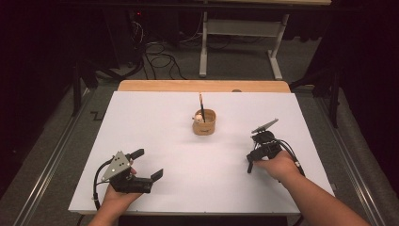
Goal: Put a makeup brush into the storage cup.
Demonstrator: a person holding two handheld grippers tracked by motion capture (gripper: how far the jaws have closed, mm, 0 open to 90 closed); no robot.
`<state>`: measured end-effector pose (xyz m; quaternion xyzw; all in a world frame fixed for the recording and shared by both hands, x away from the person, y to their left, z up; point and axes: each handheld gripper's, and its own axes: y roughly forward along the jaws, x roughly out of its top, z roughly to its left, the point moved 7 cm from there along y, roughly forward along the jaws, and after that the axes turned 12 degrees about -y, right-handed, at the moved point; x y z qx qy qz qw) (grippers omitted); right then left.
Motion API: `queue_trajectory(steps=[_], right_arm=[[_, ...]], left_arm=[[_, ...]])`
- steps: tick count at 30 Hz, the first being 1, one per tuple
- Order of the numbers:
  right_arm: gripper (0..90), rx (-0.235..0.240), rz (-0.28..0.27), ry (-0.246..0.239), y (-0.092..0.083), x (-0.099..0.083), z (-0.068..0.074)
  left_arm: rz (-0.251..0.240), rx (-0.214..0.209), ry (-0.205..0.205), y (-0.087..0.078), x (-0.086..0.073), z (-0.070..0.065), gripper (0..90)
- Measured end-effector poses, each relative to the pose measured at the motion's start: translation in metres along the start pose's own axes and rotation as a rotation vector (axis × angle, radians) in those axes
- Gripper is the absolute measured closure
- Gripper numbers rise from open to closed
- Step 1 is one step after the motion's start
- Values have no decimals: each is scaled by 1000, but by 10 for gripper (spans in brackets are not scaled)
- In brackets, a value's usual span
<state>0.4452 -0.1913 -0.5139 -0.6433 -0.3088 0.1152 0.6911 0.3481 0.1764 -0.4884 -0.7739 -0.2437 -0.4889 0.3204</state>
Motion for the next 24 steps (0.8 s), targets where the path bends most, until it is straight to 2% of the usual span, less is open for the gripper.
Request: queue_trajectory(steps=[7,24], right_arm=[[651,-32,11,-43,0,-1,-1],[629,-18,17,-65,-1,-3,0]], left_arm=[[-2,0,-2,0,0,0,5],[-12,1,-8,-2,2,1,5]])
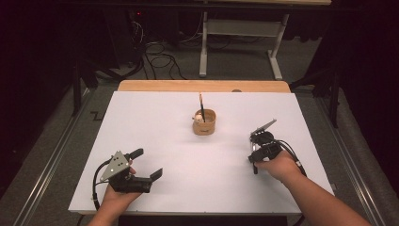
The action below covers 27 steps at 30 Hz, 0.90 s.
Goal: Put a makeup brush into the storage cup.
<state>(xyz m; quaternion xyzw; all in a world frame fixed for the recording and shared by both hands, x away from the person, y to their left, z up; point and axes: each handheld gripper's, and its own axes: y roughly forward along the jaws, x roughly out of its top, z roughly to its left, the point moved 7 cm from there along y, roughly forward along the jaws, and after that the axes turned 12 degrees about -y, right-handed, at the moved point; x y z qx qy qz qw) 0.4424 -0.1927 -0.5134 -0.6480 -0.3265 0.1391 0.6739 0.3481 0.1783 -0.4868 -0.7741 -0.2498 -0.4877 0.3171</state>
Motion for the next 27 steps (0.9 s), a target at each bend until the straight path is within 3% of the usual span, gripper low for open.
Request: queue_trajectory(steps=[6,27], right_arm=[[732,-20,14,-27,0,-2,-1],[776,-29,18,-44,0,-4,-1]], left_arm=[[4,-1,4,0,0,0,7],[-3,1,0,0,0,0,7]])
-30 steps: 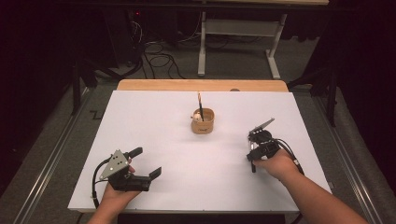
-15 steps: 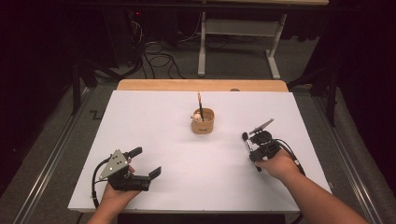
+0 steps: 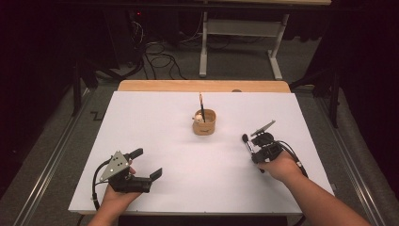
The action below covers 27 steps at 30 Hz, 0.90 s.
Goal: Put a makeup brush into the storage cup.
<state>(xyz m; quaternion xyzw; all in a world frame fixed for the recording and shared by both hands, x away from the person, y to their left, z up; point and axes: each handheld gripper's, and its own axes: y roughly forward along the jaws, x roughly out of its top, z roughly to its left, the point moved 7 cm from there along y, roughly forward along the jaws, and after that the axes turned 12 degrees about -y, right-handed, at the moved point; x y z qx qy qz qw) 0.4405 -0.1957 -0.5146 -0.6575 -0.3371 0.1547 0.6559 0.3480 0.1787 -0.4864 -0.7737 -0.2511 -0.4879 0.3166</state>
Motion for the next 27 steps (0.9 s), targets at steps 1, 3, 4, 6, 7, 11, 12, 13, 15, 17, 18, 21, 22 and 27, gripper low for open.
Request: queue_trajectory(steps=[1,3,4,6,7,11,12,13,15,17,18,21,22,27], right_arm=[[780,-1,0,1,0,0,0],[786,4,0,4,1,0,-1],[786,6,2,3,1,0,-1],[786,11,7,8,1,0,-2],[785,8,14,11,1,0,-2],[783,29,16,13,2,1,-3],[783,31,21,13,2,1,-3],[783,37,26,14,2,1,-3],[784,33,29,7,2,1,-3],[788,32,27,7,2,1,-3],[792,30,27,11,2,1,-4],[802,23,23,7,2,1,-3],[803,21,22,7,2,1,-3],[806,24,15,22,2,0,-3]], left_arm=[[0,0,0,0,0,0,8],[-1,0,-1,0,0,0,7],[-1,0,-1,0,0,0,8],[-2,0,-1,0,0,0,8],[-2,0,-1,0,0,0,8],[-4,0,-1,0,0,0,8],[-5,0,-2,0,0,0,8],[-6,0,-1,0,0,0,8],[-6,0,-1,0,0,0,8],[-6,1,-2,0,0,0,8],[-6,1,-2,0,0,0,8],[-6,2,-2,0,0,0,8],[-6,2,-1,0,0,0,8],[-10,2,-3,-1,1,1,8]])
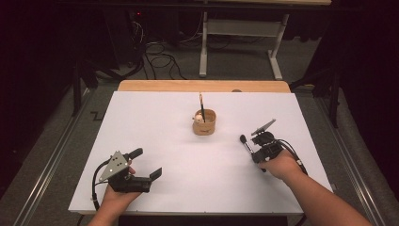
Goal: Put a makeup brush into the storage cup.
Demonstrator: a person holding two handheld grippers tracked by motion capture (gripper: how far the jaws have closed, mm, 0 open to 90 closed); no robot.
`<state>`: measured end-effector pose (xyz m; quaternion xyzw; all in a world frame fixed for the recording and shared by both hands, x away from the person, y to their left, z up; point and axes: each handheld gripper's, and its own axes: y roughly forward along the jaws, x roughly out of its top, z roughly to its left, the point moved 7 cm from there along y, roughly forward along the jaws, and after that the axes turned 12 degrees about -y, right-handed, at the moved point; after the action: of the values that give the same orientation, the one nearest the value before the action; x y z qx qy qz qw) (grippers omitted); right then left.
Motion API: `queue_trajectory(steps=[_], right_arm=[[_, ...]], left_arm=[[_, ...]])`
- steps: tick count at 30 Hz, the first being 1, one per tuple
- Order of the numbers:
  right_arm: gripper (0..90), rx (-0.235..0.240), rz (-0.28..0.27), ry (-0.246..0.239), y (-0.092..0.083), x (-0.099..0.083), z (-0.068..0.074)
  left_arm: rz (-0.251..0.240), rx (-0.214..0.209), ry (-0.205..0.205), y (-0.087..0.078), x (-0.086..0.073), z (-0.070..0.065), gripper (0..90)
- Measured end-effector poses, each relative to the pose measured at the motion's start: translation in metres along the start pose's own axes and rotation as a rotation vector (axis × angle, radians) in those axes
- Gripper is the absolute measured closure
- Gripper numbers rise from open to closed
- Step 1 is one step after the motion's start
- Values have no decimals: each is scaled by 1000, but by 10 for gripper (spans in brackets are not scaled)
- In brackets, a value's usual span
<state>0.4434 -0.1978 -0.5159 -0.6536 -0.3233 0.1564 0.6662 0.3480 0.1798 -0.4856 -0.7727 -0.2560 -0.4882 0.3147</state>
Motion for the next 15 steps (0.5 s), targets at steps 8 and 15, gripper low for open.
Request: queue_trajectory(steps=[8,15], right_arm=[[807,16,-30,27,-2,-1,-2],[807,31,-41,19,-7,-1,3]], left_arm=[[-4,1,3,-1,1,1,8],[-8,1,-1,-1,1,0,8]])
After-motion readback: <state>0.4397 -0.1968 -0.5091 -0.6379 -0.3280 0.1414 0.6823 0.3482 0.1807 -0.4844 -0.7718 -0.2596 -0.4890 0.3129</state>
